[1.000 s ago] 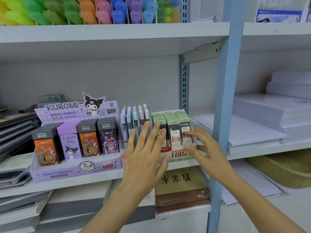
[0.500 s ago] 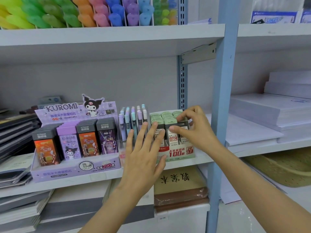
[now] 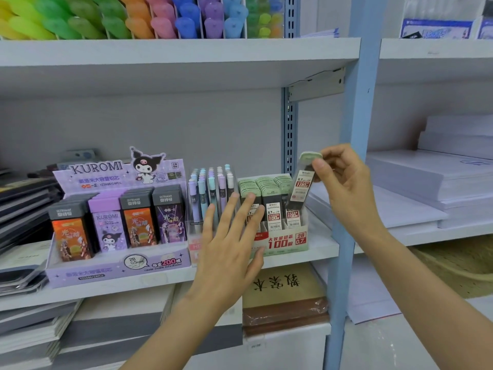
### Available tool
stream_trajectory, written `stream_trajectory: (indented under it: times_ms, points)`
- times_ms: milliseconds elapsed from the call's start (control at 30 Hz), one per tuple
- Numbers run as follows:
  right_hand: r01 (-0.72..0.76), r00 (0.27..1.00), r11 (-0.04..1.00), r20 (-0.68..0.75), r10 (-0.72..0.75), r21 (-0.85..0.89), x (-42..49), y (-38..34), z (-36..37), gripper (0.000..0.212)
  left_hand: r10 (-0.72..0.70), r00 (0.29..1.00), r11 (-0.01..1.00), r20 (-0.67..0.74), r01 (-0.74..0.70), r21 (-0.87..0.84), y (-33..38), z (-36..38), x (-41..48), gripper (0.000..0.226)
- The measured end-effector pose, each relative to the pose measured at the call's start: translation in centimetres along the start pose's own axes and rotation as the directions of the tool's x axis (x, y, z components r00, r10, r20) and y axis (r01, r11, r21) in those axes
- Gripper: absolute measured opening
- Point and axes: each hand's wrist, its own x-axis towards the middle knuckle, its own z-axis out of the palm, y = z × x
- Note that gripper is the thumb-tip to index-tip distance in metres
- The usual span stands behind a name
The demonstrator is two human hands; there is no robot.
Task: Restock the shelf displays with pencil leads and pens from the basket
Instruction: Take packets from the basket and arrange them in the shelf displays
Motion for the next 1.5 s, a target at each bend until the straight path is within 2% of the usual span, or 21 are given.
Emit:
stream_trajectory:
  times_ms: [200, 333, 433, 533, 600, 700, 867, 967, 1067, 1133, 1233, 1333, 1500]
  points:
    - [-0.114, 0.993, 0.991, 0.008, 0.115, -0.065, -0.9, 0.8, 0.2, 0.008, -0.005, 1.0, 1.0, 0.017, 0.005, -0.002, 0.2, 0.1, 0.1, 0.07]
    - [-0.1, 0.99, 0.984, 0.088, 0.113, -0.147, -0.7, 0.7, 0.2, 0.013, -0.004, 1.0, 1.0, 0.021, 0.004, -0.017, 0.2, 0.0, 0.2, 0.069]
    - [-0.097, 0.973, 0.961, 0.177, 0.146, -0.26, -0.7, 1.1, 0.6, 0.014, -0.006, 1.0, 1.0, 0.02, 0.006, -0.022, 0.2, 0.0, 0.2, 0.067]
    - [-0.071, 0.979, 0.9, 0.144, 0.146, -0.431, -1.5, 2.1, 1.2, 0.014, -0.01, 1.0, 1.0, 0.018, 0.011, -0.03, 0.3, -0.2, 0.2, 0.067]
    - [-0.067, 0.984, 0.876, 0.112, 0.136, -0.477, -2.1, 2.5, 1.5, 0.019, -0.013, 1.0, 0.999, 0.018, 0.014, -0.033, 0.4, -0.2, 0.2, 0.067]
    - [-0.048, 0.985, 0.891, 0.128, 0.118, -0.452, -2.7, 2.7, 1.7, 0.036, -0.012, 1.0, 0.999, 0.019, 0.013, -0.03, 0.3, -0.1, 0.2, 0.068]
    - [-0.136, 0.956, 0.93, 0.202, 0.214, -0.34, -3.5, 2.6, 2.1, 0.043, -0.031, 0.999, 0.999, 0.014, 0.032, -0.025, 0.6, -0.1, 0.3, 0.068]
    - [-0.21, 0.907, 0.936, 0.301, 0.294, -0.282, -5.1, 2.7, 1.7, 0.071, -0.029, 1.0, 0.999, -0.009, 0.029, -0.033, 0.6, 0.0, 0.2, 0.067]
    - [-0.201, 0.88, 0.944, 0.376, 0.291, -0.261, -7.1, 2.9, 1.0, 0.084, -0.086, 0.995, 0.996, -0.058, 0.085, -0.011, 0.3, 0.1, -0.3, 0.073]
    - [-0.118, 0.906, 0.937, 0.35, 0.237, -0.328, -8.0, 3.2, 1.2, 0.079, -0.16, 0.983, 0.987, -0.092, 0.162, 0.013, -0.1, 0.0, -0.8, 0.076]
    - [-0.056, 0.949, 0.923, 0.267, 0.167, -0.381, -8.3, 3.4, 1.9, 0.055, -0.237, 0.966, 0.971, -0.1, 0.236, -0.022, -0.7, 0.0, -1.5, 0.075]
    - [-0.054, 0.96, 0.911, 0.23, 0.16, -0.409, -8.3, 3.6, 2.3, 0.044, -0.211, 0.974, 0.976, -0.083, 0.206, -0.071, -1.4, 0.2, -1.8, 0.072]
    - [-0.062, 0.955, 0.912, 0.243, 0.172, -0.405, -8.3, 3.6, 2.3, 0.042, -0.191, 0.978, 0.977, -0.087, 0.181, -0.111, -1.9, 0.4, -1.8, 0.071]
